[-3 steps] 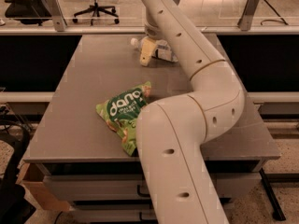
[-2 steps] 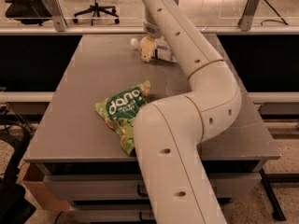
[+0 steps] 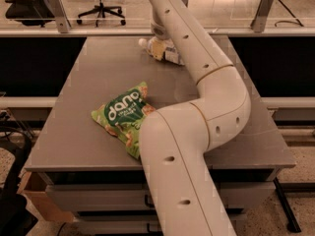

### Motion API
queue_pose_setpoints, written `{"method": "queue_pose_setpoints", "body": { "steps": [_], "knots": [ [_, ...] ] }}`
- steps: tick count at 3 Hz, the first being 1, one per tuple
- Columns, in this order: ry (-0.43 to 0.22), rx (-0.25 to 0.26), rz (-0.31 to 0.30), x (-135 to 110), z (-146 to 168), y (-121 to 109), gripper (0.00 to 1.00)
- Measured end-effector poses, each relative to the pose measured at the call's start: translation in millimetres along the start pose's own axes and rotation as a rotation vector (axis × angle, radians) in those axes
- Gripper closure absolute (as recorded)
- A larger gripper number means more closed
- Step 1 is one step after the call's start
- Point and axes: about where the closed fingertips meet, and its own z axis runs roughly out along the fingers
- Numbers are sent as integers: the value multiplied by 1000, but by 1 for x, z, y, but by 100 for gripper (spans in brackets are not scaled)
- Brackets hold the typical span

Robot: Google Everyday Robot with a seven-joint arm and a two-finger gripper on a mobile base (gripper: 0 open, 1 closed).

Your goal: Place blue plastic bottle upright

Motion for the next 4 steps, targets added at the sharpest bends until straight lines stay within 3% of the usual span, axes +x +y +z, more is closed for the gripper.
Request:
{"method": "queue_pose_setpoints", "body": {
  "steps": [1,3,4],
  "knots": [
    [0,0,0,0,-1,0,100],
    [10,3,-4,6,-3,-3,100],
    [49,26,-10,31,-21,-15,100]
  ]
}}
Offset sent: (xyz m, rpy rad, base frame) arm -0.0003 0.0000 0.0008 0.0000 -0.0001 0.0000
